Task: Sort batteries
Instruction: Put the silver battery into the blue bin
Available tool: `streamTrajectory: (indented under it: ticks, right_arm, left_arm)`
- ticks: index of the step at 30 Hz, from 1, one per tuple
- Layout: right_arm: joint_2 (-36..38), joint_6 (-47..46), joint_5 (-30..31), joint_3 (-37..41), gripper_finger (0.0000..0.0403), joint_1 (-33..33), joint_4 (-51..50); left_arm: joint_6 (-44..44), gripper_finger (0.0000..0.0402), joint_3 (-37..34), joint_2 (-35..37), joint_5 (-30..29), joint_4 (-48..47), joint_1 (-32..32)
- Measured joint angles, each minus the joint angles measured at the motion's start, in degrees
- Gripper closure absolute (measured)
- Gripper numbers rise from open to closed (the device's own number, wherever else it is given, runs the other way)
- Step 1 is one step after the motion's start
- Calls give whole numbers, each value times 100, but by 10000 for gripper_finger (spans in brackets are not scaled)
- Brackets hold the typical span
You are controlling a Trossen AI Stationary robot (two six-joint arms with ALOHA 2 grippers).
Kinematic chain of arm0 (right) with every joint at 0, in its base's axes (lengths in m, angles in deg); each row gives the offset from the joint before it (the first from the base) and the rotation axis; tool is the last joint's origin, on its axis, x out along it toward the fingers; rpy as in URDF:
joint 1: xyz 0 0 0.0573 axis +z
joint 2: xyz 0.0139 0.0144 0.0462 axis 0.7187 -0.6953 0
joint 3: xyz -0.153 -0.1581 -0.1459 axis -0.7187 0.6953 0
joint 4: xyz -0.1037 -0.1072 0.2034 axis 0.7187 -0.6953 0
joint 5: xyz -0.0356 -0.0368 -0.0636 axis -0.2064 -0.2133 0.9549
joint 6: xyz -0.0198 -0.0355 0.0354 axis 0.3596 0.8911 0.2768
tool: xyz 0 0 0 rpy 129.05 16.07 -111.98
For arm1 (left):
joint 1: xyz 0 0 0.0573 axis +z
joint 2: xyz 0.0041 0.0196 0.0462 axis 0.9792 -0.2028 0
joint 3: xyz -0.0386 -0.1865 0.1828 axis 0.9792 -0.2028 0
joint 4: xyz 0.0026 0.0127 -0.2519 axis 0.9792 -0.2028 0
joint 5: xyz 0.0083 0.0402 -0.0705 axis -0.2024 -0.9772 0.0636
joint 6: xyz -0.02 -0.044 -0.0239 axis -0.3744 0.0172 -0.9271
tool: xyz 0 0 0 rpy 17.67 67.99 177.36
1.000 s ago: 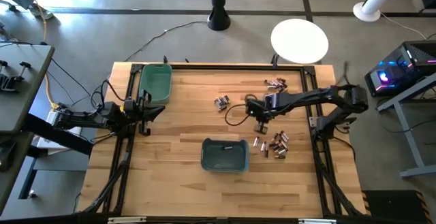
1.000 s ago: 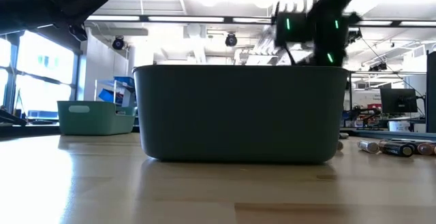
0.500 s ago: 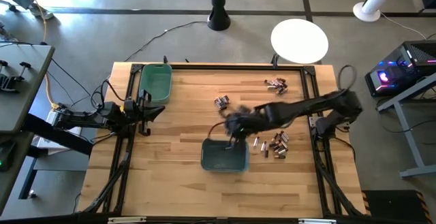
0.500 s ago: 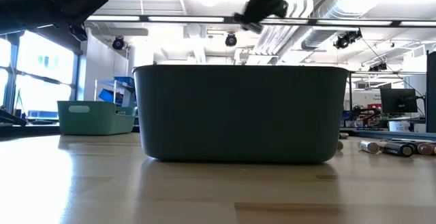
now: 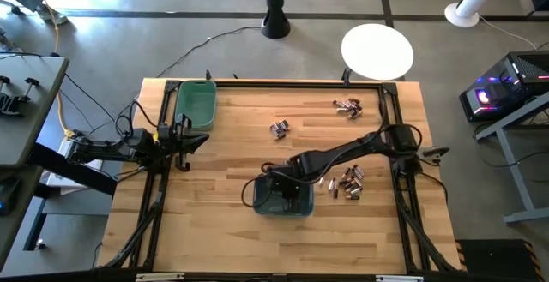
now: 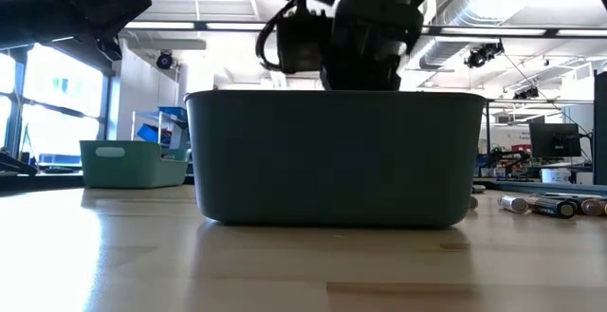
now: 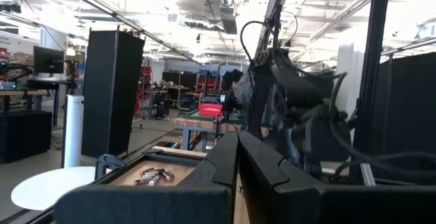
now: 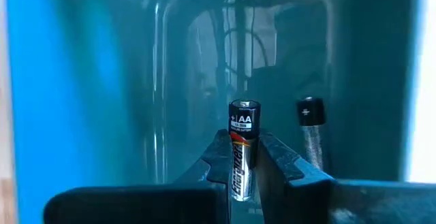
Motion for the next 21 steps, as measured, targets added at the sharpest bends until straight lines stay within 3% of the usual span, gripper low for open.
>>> streamTrajectory:
  ticks: [7, 13, 21]
  right_arm:
    - [-172, 566, 19, 0, 380, -36, -108]
    - [-315, 766, 57, -2, 352, -113, -144]
    - [-320, 681, 109, -2, 341, -135, -193]
  left_arm:
    - [8, 396, 0, 2, 0, 2, -1]
    - [6, 396, 0, 0, 0, 4, -1]
    - [6, 396, 0, 2, 0, 20, 0]
